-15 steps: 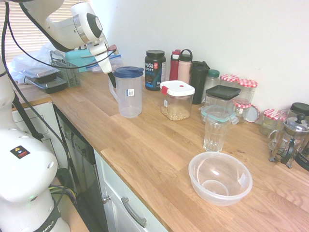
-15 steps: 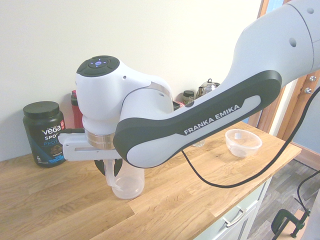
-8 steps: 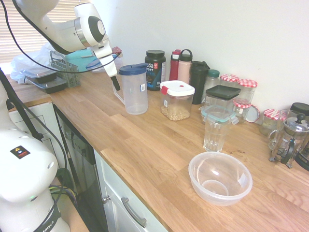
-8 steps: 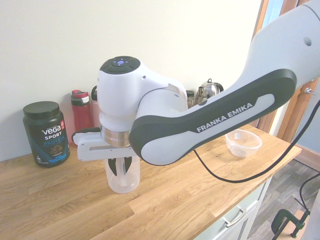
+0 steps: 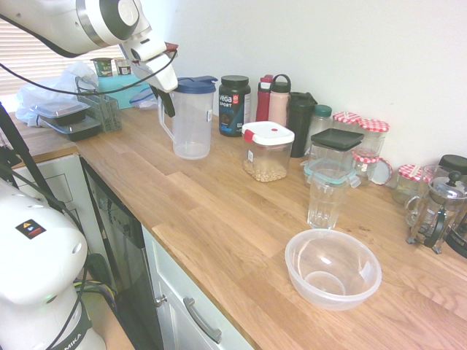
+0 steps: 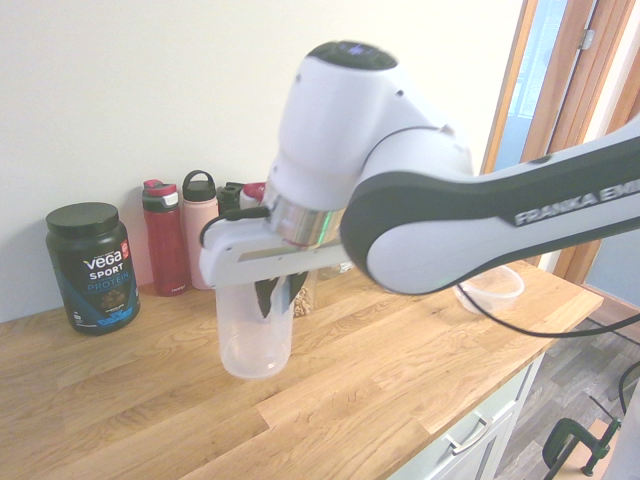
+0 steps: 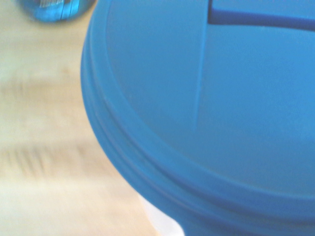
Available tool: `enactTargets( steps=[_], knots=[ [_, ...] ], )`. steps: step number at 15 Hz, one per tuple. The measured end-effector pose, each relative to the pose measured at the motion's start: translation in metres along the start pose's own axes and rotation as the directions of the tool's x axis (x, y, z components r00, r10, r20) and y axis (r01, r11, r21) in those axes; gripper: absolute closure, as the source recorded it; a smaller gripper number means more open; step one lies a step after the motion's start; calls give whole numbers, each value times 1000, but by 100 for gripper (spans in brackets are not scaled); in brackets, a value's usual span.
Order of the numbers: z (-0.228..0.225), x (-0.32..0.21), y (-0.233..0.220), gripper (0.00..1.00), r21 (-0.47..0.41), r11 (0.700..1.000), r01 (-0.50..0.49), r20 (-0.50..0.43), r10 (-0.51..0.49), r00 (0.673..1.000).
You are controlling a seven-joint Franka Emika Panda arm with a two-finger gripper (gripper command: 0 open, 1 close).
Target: Pour me some water
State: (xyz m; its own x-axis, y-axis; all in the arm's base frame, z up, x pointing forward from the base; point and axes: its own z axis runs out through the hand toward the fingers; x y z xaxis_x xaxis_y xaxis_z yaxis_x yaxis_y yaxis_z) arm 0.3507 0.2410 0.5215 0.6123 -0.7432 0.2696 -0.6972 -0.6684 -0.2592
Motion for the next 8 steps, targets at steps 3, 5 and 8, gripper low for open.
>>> enactTargets(
  steps=[3,5,8],
  knots=[
    [-26,32,50,100,-16,983,185,63,-183,981],
    [-41,59,84,100,0,954,299,85,-298,951],
    [-54,122,134,100,38,891,452,92,-453,887]
  ],
)
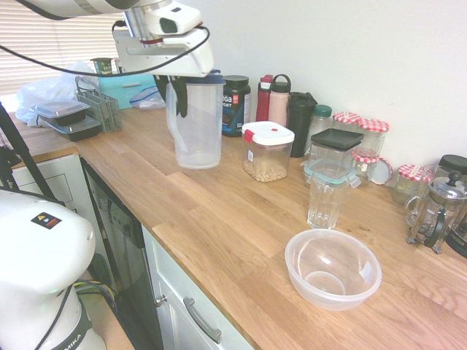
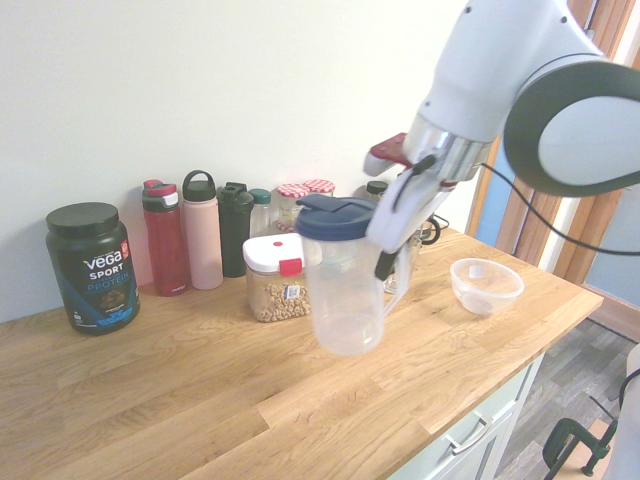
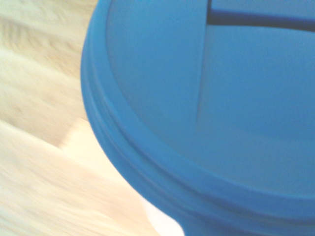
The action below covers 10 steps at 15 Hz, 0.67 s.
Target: Pour me some water
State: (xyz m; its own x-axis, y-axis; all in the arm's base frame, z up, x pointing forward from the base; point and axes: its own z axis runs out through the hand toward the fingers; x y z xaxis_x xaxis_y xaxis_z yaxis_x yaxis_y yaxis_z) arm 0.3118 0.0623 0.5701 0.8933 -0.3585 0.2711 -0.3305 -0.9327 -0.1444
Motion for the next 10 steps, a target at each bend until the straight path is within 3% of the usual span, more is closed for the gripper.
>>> enactTargets(
  steps=[5,7,10],
  knots=[
    [-62,74,121,100,109,970,219,0,-220,976],
    [-94,100,150,100,145,961,235,-39,-232,972],
    [-114,154,170,100,45,983,180,-51,-178,983]
  ],
)
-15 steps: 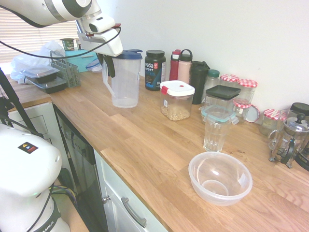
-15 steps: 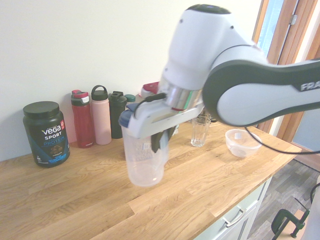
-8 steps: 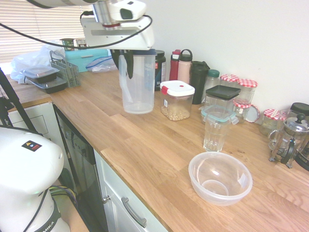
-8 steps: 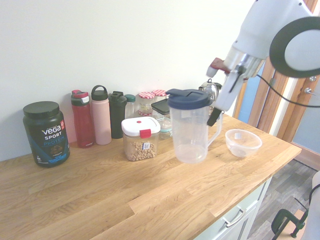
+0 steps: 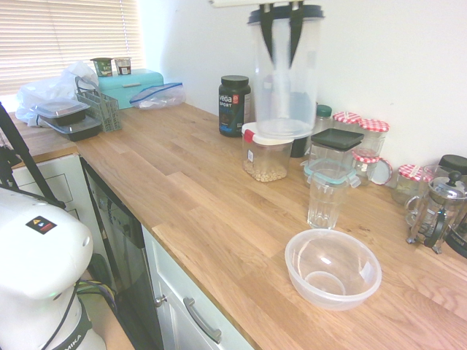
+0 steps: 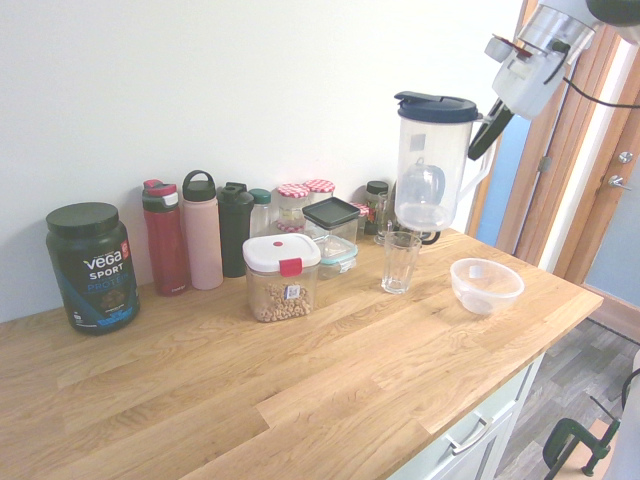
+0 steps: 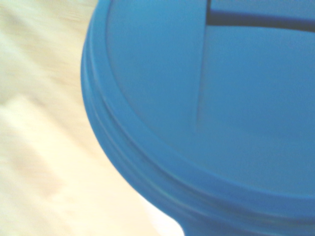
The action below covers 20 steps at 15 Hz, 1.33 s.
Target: Pour me some water
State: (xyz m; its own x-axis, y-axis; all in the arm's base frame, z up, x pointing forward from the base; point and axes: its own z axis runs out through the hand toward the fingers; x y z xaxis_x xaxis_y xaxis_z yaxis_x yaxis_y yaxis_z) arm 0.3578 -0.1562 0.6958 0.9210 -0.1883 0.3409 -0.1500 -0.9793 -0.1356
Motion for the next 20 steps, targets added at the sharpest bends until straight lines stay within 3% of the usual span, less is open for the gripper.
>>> enactTargets(
  steps=[4,6,8,14,20],
  knots=[
    [-25,41,83,100,-186,982,14,65,-2,998],
    [-49,50,123,100,-238,970,49,79,-31,996],
    [-43,75,142,100,-300,951,75,113,-42,993],
    [41,137,143,100,-436,874,213,266,-101,959],
    [81,133,85,100,-506,772,385,369,-210,905]
  ],
)
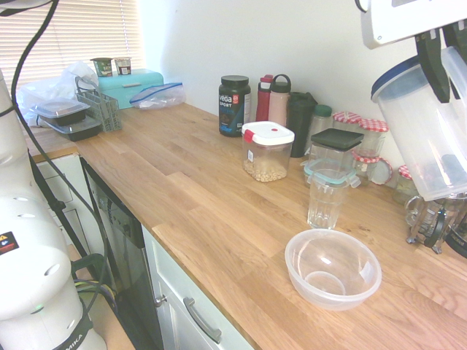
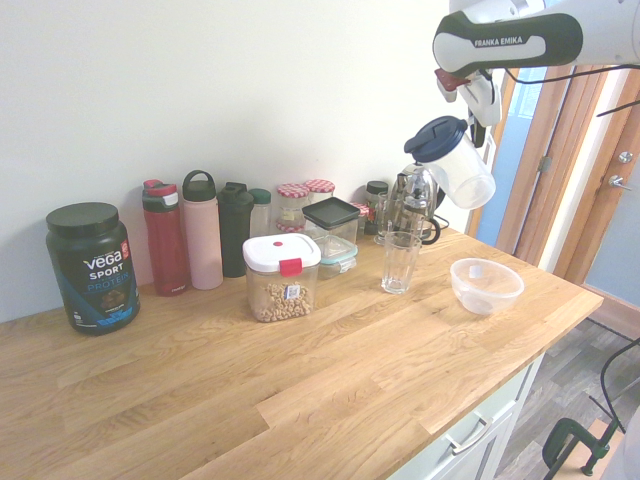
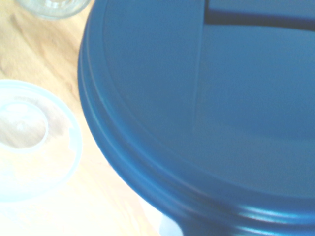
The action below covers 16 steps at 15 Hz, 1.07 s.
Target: Pour me some water
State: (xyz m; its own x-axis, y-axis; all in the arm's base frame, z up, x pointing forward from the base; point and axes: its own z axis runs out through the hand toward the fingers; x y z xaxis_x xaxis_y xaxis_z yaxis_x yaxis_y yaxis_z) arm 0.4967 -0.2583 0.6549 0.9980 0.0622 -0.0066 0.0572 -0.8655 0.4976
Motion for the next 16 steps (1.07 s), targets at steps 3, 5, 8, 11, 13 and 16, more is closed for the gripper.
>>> enactTargets(
  steps=[3,5,8,11,13,16],
  knots=[
    [26,-22,-19,100,-19,999,26,15,-26,1000],
    [37,-31,-34,100,-36,998,43,18,-43,999],
    [42,-28,-62,100,-100,993,69,23,-67,997],
    [32,-13,-96,100,-177,981,83,21,-81,997],
    [24,-5,-119,100,-228,969,95,27,-91,995],
    [36,-3,-136,100,-288,950,121,62,-108,992]
  ],
)
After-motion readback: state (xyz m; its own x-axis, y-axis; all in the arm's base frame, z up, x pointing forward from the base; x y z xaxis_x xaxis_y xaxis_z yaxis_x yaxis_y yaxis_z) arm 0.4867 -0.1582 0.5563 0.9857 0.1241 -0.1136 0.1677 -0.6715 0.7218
